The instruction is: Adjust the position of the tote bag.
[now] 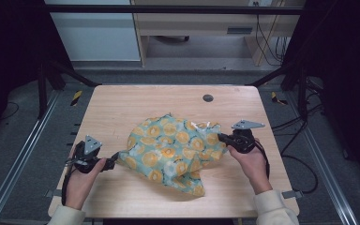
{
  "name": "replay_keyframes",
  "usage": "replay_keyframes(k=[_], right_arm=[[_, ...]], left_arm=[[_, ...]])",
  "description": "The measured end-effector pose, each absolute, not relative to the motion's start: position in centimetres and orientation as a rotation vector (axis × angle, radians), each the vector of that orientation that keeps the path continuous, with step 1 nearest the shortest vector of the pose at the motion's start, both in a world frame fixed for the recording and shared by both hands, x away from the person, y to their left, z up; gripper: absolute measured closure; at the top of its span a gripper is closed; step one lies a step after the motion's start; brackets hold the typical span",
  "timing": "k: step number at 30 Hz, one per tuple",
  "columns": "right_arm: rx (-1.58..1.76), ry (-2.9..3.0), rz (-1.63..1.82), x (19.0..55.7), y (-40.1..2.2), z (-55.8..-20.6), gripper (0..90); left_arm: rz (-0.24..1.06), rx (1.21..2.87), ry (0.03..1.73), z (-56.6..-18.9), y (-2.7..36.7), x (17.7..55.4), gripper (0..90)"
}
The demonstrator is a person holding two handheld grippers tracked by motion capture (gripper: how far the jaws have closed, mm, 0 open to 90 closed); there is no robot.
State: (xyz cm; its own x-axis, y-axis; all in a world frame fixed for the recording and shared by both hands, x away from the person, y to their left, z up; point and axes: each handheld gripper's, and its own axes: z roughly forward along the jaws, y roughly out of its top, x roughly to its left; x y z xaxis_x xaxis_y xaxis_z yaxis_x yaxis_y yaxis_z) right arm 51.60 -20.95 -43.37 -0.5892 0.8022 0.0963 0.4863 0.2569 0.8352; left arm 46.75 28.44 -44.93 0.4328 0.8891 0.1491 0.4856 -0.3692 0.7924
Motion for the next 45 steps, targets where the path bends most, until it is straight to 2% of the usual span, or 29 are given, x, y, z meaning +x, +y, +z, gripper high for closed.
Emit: replay_keyframes(k=[7, 37, 45], right_arm=[[1.084, 2.183, 1.301, 50.0, -20.3, -42.3, 90.0], [0.974, 2.291, 1.291, 48.9, -17.5, -43.6, 90.0], [0.914, 2.312, 1.315, 47.7, -16.3, -43.3, 90.0]], left_arm=[[0.759, 1.977, 1.145, -43.9, 28.4, 46.6, 9.1], [0.747, 2.018, 1.158, -45.0, 28.5, 46.8, 9.1], [0.754, 1.965, 1.147, -43.2, 28.8, 47.0, 9.4]])
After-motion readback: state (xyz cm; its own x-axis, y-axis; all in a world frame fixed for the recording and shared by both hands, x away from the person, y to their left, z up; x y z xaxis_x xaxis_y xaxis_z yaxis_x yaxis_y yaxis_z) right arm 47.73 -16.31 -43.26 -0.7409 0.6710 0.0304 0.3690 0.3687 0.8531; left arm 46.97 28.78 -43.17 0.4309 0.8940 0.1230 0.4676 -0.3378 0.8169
